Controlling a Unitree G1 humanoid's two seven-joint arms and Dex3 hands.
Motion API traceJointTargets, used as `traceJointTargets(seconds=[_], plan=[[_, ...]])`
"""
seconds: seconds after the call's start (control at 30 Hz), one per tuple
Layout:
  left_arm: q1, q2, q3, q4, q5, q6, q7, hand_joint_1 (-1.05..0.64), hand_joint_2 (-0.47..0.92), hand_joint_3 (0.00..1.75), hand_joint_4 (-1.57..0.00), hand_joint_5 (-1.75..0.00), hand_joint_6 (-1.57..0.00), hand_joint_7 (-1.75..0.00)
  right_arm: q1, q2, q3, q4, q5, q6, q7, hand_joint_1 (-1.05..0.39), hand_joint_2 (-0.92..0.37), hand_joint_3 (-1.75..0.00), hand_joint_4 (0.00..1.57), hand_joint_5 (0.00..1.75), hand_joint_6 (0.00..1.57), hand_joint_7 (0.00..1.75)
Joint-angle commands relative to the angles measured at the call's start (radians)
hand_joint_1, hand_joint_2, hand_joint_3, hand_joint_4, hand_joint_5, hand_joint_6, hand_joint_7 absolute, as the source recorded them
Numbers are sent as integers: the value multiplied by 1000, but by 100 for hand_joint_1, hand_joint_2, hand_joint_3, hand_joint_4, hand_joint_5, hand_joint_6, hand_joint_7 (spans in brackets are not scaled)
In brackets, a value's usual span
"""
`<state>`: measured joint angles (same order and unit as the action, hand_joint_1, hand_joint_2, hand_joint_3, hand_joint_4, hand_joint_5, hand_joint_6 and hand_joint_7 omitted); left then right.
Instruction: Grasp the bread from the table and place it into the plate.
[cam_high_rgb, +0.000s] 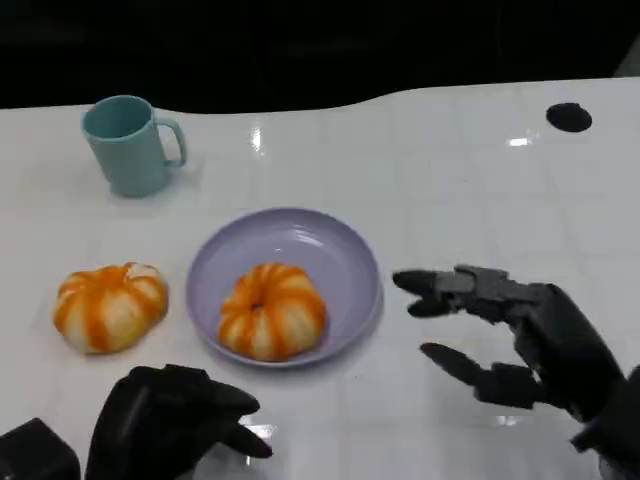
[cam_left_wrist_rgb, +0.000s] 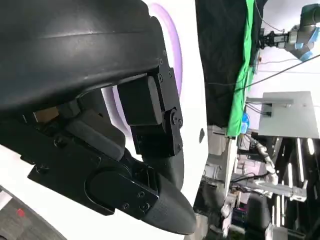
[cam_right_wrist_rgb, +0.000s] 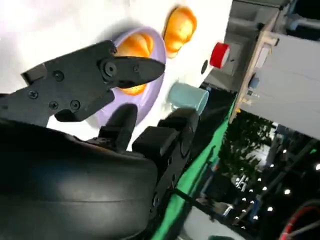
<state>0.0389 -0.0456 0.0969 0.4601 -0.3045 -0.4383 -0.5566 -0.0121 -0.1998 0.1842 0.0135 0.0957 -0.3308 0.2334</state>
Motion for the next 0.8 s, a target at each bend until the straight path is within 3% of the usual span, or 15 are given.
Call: traceJointTargets(seconds=[0.03, 0.13, 0.33, 0.5, 0.6, 0.8], plan=[[0, 13, 1, 5, 11, -3, 15, -105, 77, 0, -157, -36, -157, -16, 90, -22, -61, -161, 141, 197, 51, -17, -74, -65, 59, 134, 66, 98], [-2, 15, 2, 8, 9, -6, 10, -105, 77, 0, -157, -36, -157, -16, 129, -28, -82, -208, 143, 238, 70, -16, -78, -62, 57, 149, 59, 121], [-1, 17, 5, 8, 0, -7, 0, -105, 77, 0, -157, -36, -157, -15, 175, -14, -98, -201, 104, 238, 65, -15, -79, -66, 63, 152, 63, 131], [5, 16, 6, -1, -14, 6, -7, -105, 77, 0, -157, -36, -157, -15, 176, 5, -104, -126, 57, 194, 60, -17, -63, -96, 73, 163, 74, 132], [11, 16, 4, -9, -17, 7, -9, -105, 76, 0, -157, -36, -157, -15, 172, 13, -101, -98, 23, 170, 52, -16, -53, -114, 77, 173, 73, 143], [27, 21, -2, -32, -13, 3, -7, -105, 77, 0, -157, -36, -157, -15, 167, 22, -100, -65, -13, 125, 53, -18, -50, -117, 78, 175, 71, 150]])
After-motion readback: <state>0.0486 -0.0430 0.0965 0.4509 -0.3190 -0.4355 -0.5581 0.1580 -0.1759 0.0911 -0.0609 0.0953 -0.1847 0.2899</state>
